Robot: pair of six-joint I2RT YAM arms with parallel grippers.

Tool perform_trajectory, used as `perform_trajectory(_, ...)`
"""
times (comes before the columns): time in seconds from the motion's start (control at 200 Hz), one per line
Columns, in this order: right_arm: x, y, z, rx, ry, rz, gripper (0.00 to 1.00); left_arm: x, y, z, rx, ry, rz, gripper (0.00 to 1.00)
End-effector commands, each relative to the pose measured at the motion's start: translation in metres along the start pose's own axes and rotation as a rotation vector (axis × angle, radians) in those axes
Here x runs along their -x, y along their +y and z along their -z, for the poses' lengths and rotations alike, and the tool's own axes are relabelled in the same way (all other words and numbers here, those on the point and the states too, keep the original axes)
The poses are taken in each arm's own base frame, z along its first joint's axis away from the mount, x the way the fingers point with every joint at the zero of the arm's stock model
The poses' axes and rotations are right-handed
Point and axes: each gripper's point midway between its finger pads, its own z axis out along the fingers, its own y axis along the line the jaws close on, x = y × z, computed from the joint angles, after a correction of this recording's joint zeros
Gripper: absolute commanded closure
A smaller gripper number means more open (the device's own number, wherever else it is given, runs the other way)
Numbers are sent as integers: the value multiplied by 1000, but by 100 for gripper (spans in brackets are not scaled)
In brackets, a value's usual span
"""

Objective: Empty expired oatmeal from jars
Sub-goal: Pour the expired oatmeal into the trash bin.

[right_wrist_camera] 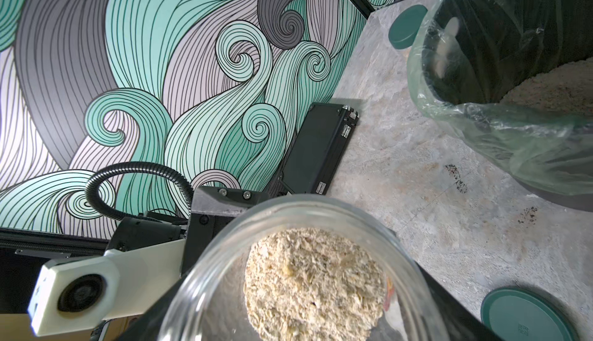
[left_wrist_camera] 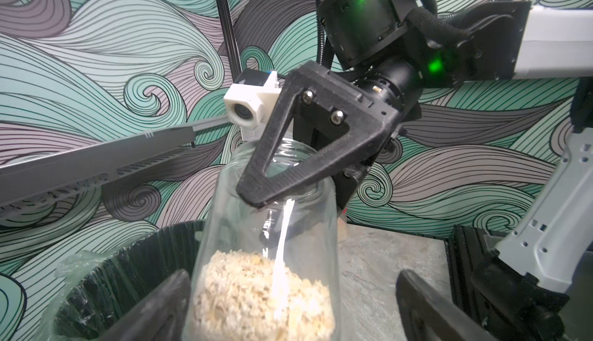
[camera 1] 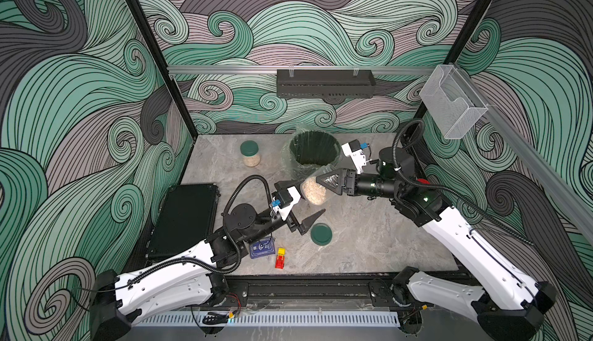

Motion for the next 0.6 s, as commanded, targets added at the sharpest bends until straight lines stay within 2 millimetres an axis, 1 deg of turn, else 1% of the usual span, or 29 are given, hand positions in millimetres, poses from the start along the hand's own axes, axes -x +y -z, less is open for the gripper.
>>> perform_trajectory(0.0, 34, 51, 20, 146, -133, 67, 100, 15, 9, -3, 38, -81, -60, 1)
perform_trajectory(0.085, 37, 58, 21, 175, -139, 58, 100, 17, 11, -8, 42, -91, -88, 1)
perform_trajectory(0.24, 38, 64, 23, 199, -137, 56, 100, 11, 15, -18, 45, -75, -132, 1)
perform_trajectory(0.41, 38, 67, 23, 207, -134, 58, 100, 7, 17, -24, 46, -60, -161, 1)
perform_trajectory(0.595, 36, 66, 19, 207, -125, 60, 100, 9, 15, -29, 29, -59, -176, 2)
